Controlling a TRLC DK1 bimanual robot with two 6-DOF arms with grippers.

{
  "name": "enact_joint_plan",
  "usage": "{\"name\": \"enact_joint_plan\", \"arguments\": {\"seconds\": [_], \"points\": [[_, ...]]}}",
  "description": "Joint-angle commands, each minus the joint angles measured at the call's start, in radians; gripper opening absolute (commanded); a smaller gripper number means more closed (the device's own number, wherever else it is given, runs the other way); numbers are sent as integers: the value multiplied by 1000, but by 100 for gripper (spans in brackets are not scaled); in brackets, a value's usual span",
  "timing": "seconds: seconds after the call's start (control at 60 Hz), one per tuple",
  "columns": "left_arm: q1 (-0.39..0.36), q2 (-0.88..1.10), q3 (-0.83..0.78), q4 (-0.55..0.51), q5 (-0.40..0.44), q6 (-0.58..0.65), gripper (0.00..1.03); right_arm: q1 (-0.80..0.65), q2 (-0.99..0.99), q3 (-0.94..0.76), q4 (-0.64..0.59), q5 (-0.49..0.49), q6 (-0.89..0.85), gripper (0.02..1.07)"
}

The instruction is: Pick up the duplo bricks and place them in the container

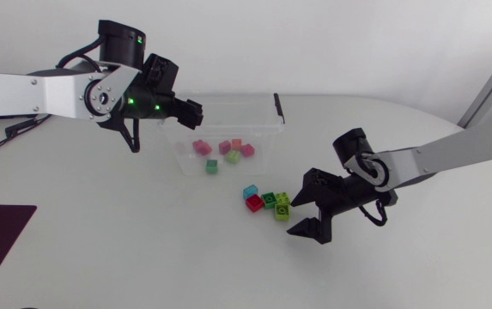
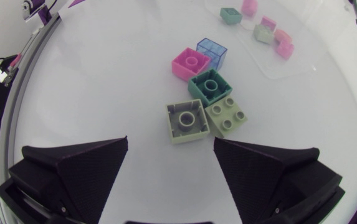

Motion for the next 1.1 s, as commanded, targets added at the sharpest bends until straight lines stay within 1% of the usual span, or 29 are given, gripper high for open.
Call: {"name": "enact_joint_plan", "arguments": {"seconds": [0.0,0.05,0.167,0.333,0.45,0.65,0.767,0.867,0.967,0.983,1.0,1.083], "points": [[9,-50,-16,21,-13,25,99,5,46,38,-35,1,-44,101],[11,-90,-48,20,-16,30,99,5,58,55,-47,1,-46,99],[20,-190,-126,17,-20,47,99,8,81,92,-70,1,-60,99],[71,-363,-243,-5,-18,54,99,8,97,134,-89,1,-64,99],[84,-460,-320,-12,-18,56,99,26,95,132,-106,2,-66,99],[94,-673,-496,11,-23,50,99,66,92,121,-103,57,-64,95],[94,-785,-605,40,-52,40,99,105,100,121,-93,119,-55,86],[106,-834,-659,66,-82,42,99,123,98,117,-90,131,-46,68],[118,-899,-711,87,-82,73,99,138,88,103,-78,140,-32,48],[118,-899,-711,87,-82,73,99,138,88,103,-78,140,-32,48],[127,-917,-725,95,-82,76,99,143,78,98,-78,146,-31,42],[147,-965,-772,120,-82,79,99,146,43,80,-84,152,-26,25]]}}
